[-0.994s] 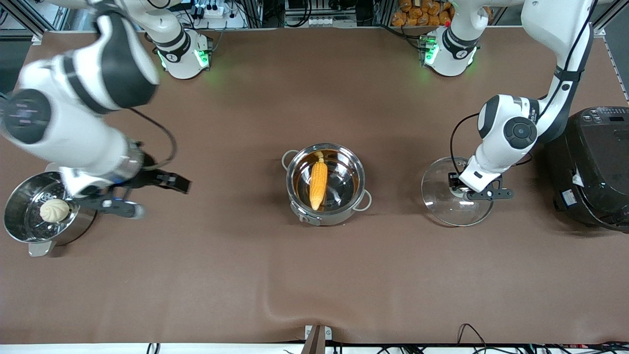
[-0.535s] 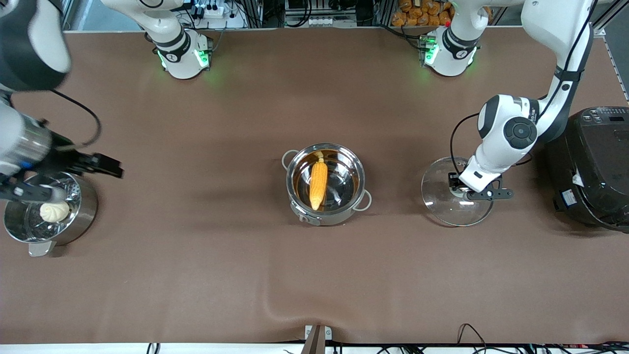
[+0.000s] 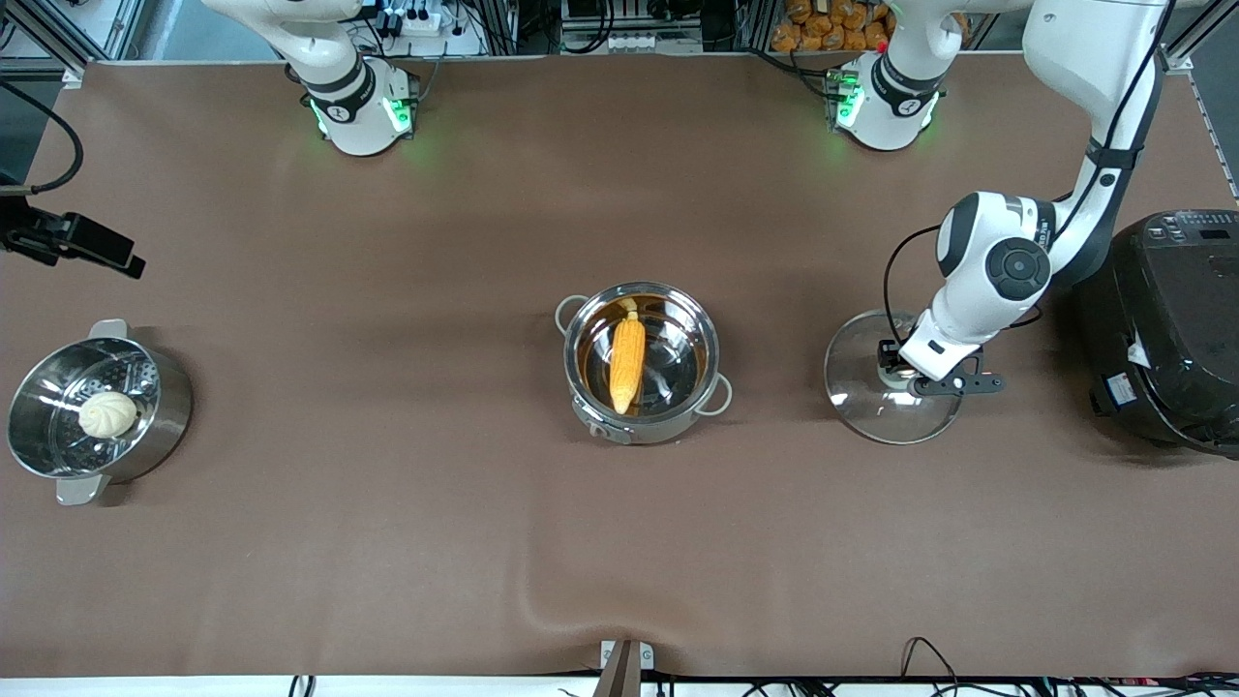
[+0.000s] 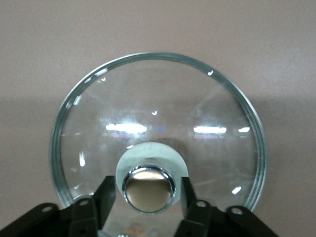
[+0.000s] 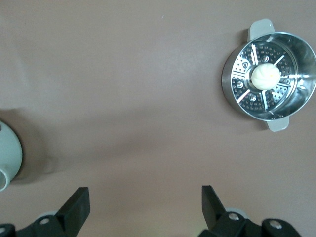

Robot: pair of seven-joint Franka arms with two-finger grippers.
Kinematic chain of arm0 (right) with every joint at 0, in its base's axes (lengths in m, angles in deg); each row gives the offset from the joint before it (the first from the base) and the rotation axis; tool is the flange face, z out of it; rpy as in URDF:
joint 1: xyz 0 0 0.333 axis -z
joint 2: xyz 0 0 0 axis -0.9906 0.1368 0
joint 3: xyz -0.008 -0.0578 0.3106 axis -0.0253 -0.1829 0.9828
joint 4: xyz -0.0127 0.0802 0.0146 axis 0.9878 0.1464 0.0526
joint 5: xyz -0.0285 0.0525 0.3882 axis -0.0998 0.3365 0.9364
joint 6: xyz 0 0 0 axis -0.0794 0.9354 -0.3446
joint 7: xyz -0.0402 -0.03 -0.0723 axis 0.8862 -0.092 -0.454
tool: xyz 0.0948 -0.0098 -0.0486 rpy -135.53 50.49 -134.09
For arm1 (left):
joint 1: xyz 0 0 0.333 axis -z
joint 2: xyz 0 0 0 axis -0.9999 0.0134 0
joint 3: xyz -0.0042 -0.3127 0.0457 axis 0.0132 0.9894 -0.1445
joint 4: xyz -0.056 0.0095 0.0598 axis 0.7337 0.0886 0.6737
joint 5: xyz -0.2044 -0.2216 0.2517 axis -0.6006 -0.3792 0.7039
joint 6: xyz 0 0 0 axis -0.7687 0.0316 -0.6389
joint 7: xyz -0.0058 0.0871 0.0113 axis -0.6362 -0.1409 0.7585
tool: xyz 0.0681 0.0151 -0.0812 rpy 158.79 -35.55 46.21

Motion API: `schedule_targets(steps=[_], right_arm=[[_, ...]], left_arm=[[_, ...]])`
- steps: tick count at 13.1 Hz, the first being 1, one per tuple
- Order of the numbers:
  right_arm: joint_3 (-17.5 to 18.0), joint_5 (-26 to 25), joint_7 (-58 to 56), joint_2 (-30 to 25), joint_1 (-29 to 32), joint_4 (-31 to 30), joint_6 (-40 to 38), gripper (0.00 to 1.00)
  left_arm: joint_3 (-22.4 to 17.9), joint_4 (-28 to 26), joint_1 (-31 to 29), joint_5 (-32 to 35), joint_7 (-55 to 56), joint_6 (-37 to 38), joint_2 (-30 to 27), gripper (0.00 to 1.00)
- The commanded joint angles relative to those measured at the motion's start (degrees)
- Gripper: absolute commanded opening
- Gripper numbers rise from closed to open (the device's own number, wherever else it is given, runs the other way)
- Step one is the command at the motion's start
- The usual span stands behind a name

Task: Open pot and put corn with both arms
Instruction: 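Withdraw the right gripper while the left gripper releases the glass lid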

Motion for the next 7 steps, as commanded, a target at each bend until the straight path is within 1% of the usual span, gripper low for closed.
schedule_targets(steps=[1, 2, 3, 5, 7], right_arm=[[1.0, -0.8, -0.6, -2.9, 0.4, -5.0, 4.7, 1.00], [1.2, -0.7, -0.7, -3.2, 0.5, -5.1, 5.2, 1.00], [1.1, -0.6, -0.7, -3.9, 0.7, -5.1, 4.7, 1.00], [1.0, -0.4, -0.7, -4.4, 0.9, -4.9, 3.4, 1.00], [1.2, -0.4, -0.1, -4.1, 0.5, -3.6, 3.1, 1.00]], left_arm=[[0.6, 4.0, -0.7, 1.3, 0.4, -1.0, 2.1, 1.00], [0.6, 4.4, -0.7, 1.4, 0.3, -0.2, 1.4, 1.00], [0.7, 5.7, -0.7, 1.4, 0.3, 2.6, 0.7, 1.00], [1.4, 9.6, -0.3, 0.7, 0.5, 10.9, -2.2, 1.00], [1.8, 14.0, -0.3, 0.8, 0.3, 17.2, -3.9, 1.00]])
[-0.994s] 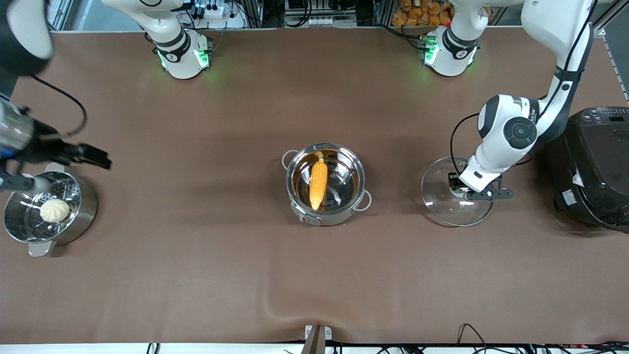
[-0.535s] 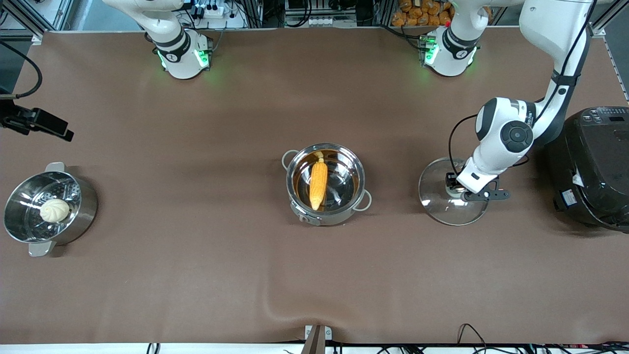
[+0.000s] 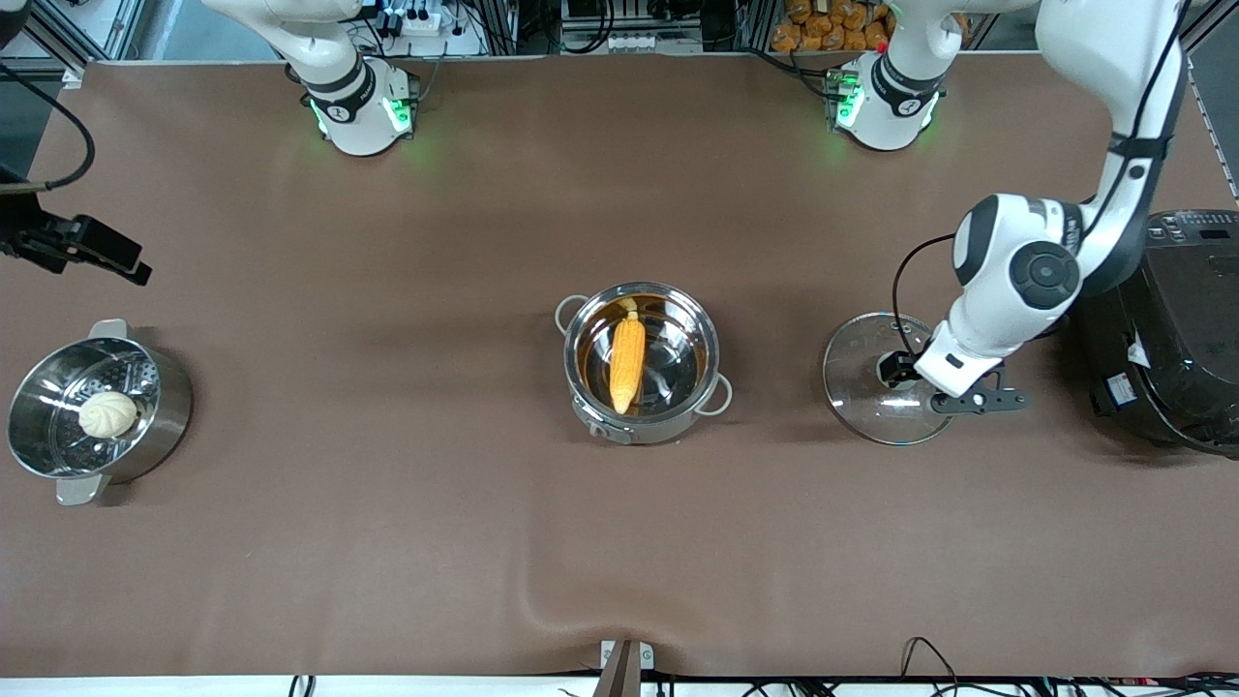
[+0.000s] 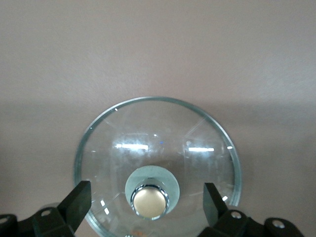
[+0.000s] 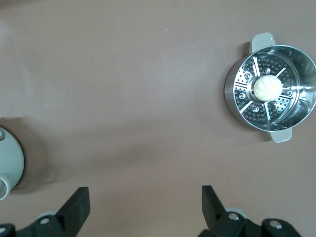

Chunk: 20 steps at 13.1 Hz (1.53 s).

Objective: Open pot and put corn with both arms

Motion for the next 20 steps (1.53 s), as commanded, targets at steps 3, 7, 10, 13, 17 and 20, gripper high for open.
schedule_targets(steps=[3, 7, 10, 13, 17, 20], right_arm=[[0.5, 0.1, -0.4, -1.7, 0.8, -0.7, -2.6, 1.00], [0.4, 0.1, -0.7, -1.8, 0.8, 0.2, -6.7, 1.00], [0.1, -0.4, -7.0, -2.0, 1.5, 0.4, -7.1, 1.00], [0.4, 0.2, -6.6, -2.2, 1.6, 0.4, -7.4, 1.00], [1.0, 0.2, -4.1, -2.9, 1.4, 0.4, -7.4, 1.00], [0.7, 0.2, -4.2, -4.2, 1.5, 0.4, -6.8, 1.00]], left_arm=[[2.3, 14.5, -0.3, 0.7, 0.2, 18.8, -3.2, 1.00], [3.2, 25.1, -0.5, 0.5, -0.5, 28.1, -4.1, 1.00], [3.5, 25.2, -0.6, 0.3, -0.5, 31.4, -9.6, 1.00], [3.4, 25.4, -0.9, -1.0, -0.5, 36.7, -13.4, 1.00], [1.9, 29.7, -1.3, -1.2, -0.5, 42.6, -13.5, 1.00], [1.0, 33.0, -1.9, -4.1, -1.2, 45.5, -12.0, 1.00]])
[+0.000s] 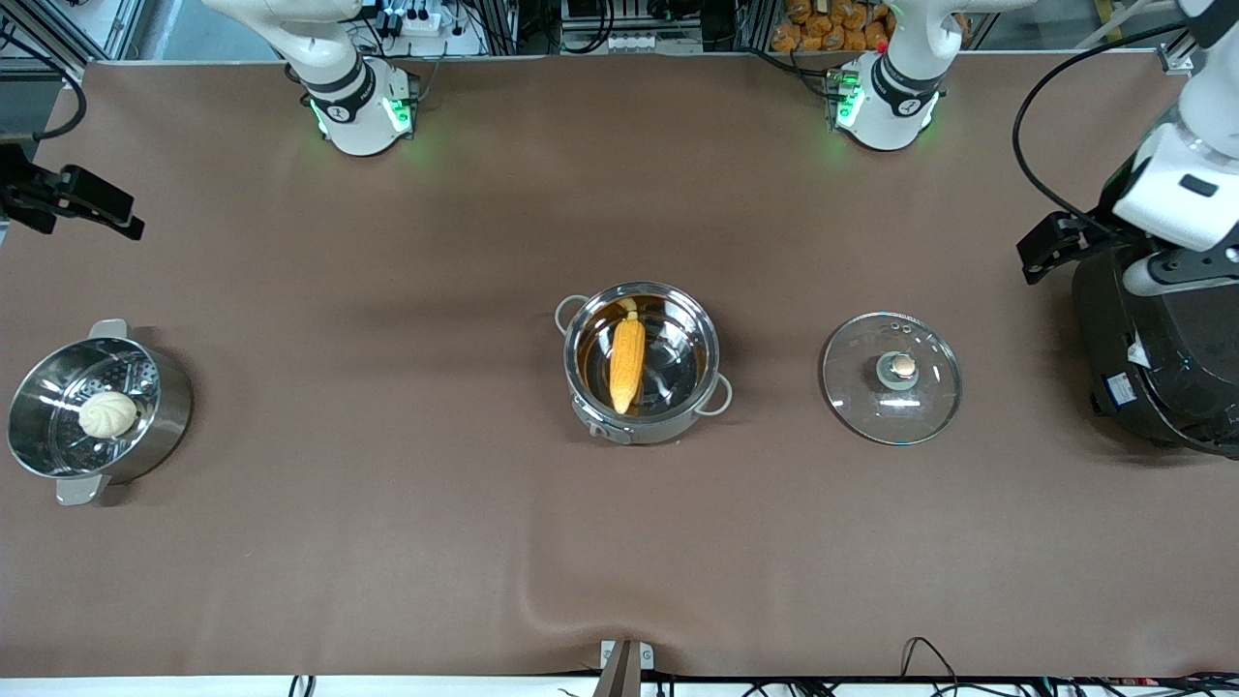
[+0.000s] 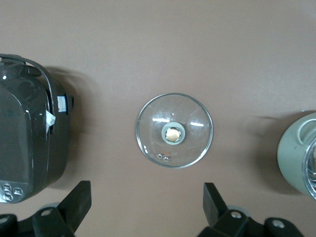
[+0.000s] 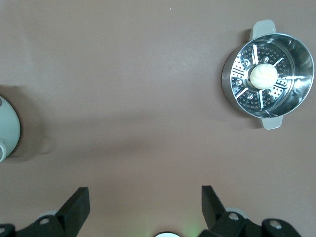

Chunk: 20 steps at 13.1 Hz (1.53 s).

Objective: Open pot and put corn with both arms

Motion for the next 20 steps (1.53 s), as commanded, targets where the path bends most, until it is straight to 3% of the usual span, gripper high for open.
schedule_targets(steps=[1, 3, 9, 20], right_arm=[[0.6, 0.3, 0.6, -1.6, 1.1, -0.5, 0.1, 1.00], [0.6, 0.3, 0.5, -1.6, 1.2, -0.5, 0.4, 1.00], [0.4, 0.3, 0.6, -1.5, 1.2, -0.5, 0.4, 1.00], [0.4, 1.2, 0.7, -1.6, 1.3, -0.8, 1.8, 1.00]], left_arm=[[-1.2, 3.1, 0.0, -1.8, -2.5, 2.1, 1.5, 1.00], [-3.9, 3.0, 1.0, -4.8, -5.0, 2.2, 1.1, 1.00], [-3.8, 0.4, 1.0, -6.5, -5.6, 1.5, 0.0, 1.00], [-4.0, 1.6, 1.0, -5.6, -9.2, 1.6, 1.0, 1.00]])
